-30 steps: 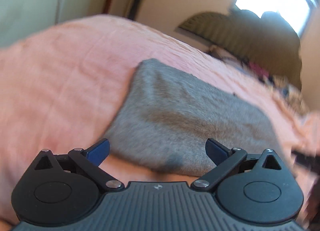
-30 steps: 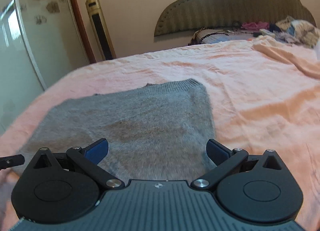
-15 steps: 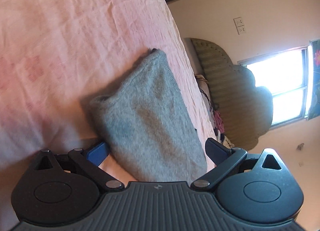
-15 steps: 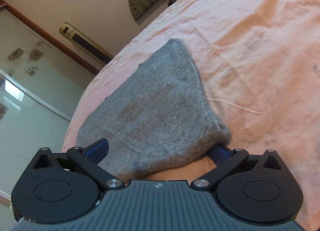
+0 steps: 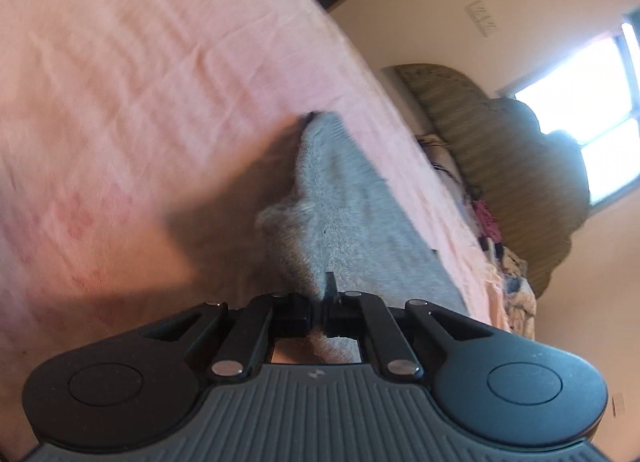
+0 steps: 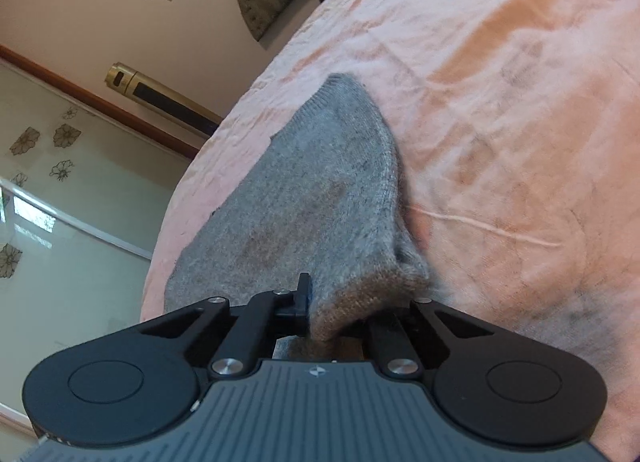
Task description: Fold small clothes
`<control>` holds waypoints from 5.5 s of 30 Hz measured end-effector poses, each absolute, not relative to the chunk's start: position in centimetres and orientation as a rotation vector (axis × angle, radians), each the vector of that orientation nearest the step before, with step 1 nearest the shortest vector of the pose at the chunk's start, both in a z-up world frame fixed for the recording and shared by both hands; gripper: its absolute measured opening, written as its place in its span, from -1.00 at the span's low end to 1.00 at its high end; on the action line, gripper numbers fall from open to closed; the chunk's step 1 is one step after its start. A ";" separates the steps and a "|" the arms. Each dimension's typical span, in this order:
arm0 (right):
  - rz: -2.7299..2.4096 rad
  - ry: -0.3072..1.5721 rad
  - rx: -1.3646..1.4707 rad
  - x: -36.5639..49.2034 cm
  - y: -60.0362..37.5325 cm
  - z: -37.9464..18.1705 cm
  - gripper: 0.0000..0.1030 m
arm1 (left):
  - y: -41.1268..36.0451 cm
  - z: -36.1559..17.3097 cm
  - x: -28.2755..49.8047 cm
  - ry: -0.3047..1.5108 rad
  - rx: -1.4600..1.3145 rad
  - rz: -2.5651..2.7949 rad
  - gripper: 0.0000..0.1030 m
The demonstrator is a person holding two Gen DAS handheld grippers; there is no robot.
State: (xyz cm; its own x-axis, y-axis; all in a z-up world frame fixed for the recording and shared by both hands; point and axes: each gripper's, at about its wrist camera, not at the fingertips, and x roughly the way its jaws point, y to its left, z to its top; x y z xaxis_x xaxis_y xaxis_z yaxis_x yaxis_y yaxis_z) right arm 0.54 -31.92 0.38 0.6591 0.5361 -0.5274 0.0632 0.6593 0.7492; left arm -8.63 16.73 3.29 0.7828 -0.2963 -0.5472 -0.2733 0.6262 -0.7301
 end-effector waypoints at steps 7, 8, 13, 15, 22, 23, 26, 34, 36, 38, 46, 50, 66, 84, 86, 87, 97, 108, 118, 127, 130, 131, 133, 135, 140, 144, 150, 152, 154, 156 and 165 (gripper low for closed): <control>0.372 0.869 0.772 -2.1 -33.2 1.5 -0.75 | 17.8 1.5 -11.4 0.781 -0.866 0.031 -0.93; 0.371 0.893 0.762 -2.4 -33.1 0.7 -0.74 | 17.8 0.8 -11.6 0.794 -0.861 0.041 -0.92; 0.316 0.873 0.802 -3.8 -34.3 0.1 -0.09 | 18.1 3.4 -12.7 0.752 -0.715 0.097 -0.82; 0.212 0.745 0.729 -4.4 -35.4 2.6 0.42 | 18.2 5.7 -13.1 0.691 -0.615 0.139 -0.30; 0.252 0.612 0.406 2.2 -30.0 8.2 0.67 | 9.6 9.0 -3.2 0.564 -0.216 0.110 0.92; 0.271 0.613 0.370 4.0 -28.4 7.8 0.69 | 8.3 8.2 -1.3 0.579 -0.206 0.056 0.92; 0.258 0.676 0.257 8.8 -23.5 5.4 0.60 | 5.0 4.6 3.7 0.659 -0.092 0.076 0.90; 0.220 0.666 0.066 10.3 -21.1 0.8 0.78 | 6.6 1.2 4.5 0.703 -0.073 0.071 0.93; 0.214 0.671 0.045 10.5 -21.0 1.0 0.79 | 6.3 1.2 4.5 0.700 -0.066 0.080 0.94; 0.184 0.671 0.046 9.8 -20.8 1.9 0.78 | 6.0 1.3 4.7 0.697 -0.068 0.089 0.94; 0.202 0.652 0.033 6.1 -22.2 0.8 0.94 | 6.0 1.4 4.9 0.697 -0.070 0.092 0.95; 0.179 0.663 0.007 6.5 -21.6 0.6 1.00 | 6.0 1.4 4.9 0.697 -0.070 0.092 0.95; 0.178 0.657 0.021 6.3 -21.8 0.7 1.00 | 6.0 1.4 4.9 0.697 -0.069 0.093 0.95; 0.183 0.656 0.031 6.4 -21.8 0.8 1.00 | 6.0 1.4 4.9 0.696 -0.068 0.093 0.95; 0.183 0.655 0.033 6.4 -21.7 0.8 1.00 | 6.0 1.4 4.9 0.696 -0.070 0.092 0.95; 0.183 0.655 0.035 6.4 -21.7 0.8 1.00 | 6.1 1.5 4.8 0.695 -0.073 0.090 0.96; 0.187 0.651 0.048 6.3 -21.9 0.9 1.00 | 12.8 3.2 -7.3 0.654 -0.445 0.210 0.96; 0.186 0.651 0.046 6.3 -21.8 0.9 1.00 | 13.3 2.3 -12.7 0.645 -0.687 0.122 1.00; 0.192 0.646 0.065 6.2 -22.0 1.0 1.00 | 12.2 2.0 -11.2 0.633 -0.731 0.159 1.00; 0.192 0.645 0.066 6.2 -21.9 1.0 1.00 | 13.8 1.4 -11.6 0.626 -0.927 0.133 0.98; 0.191 0.646 0.065 6.2 -21.9 1.0 1.00 | 15.3 0.6 -12.2 0.622 -1.111 0.091 0.98; 0.191 0.646 0.064 6.1 -21.9 1.0 1.00 | 15.8 0.2 -12.3 0.624 -1.181 0.070 0.98; 0.191 0.646 0.064 6.1 -21.8 1.0 1.00 | 16.7 -0.5 -12.6 0.619 -1.297 0.046 0.98; 0.190 0.645 0.064 6.1 -21.9 1.0 1.00 | 17.3 -0.8 -12.8 0.607 -1.361 0.058 0.91; 0.190 0.646 0.062 6.1 -21.9 1.0 1.00 | 17.0 -0.6 -11.8 0.679 -1.212 0.158 0.01; 0.190 0.645 0.062 6.1 -21.8 1.0 1.00 | 15.6 0.4 -10.6 0.723 -1.000 0.225 -0.85; 0.189 0.646 0.061 6.0 -21.8 1.0 1.00 | 10.6 3.4 -9.8 0.669 -0.526 0.265 -0.90; 0.188 0.661 0.044 6.2 -21.7 1.4 1.00 | 8.5 4.9 -10.3 0.602 -0.396 0.195 -0.90; 0.197 0.702 0.083 6.6 -21.1 3.5 1.00 | 5.8 5.9 -10.8 0.541 -0.231 0.110 -0.90; 0.356 0.706 0.227 6.9 -20.2 6.4 1.00 | 3.2 6.0 -11.0 0.508 -0.098 0.047 -0.90; 0.832 1.118 0.222 12.2 -7.1 6.8 0.94 | 0.9 4.6 -10.8 0.525 0.019 -0.044 -0.90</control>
State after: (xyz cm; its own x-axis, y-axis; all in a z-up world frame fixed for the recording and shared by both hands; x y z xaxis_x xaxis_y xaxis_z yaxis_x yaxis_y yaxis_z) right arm 12.19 -7.14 6.80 0.1793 0.6868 -0.7044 -0.4773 0.6868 0.5482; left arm -10.81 0.92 4.63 0.8642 -0.0373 -0.5018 0.0472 0.9989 0.0071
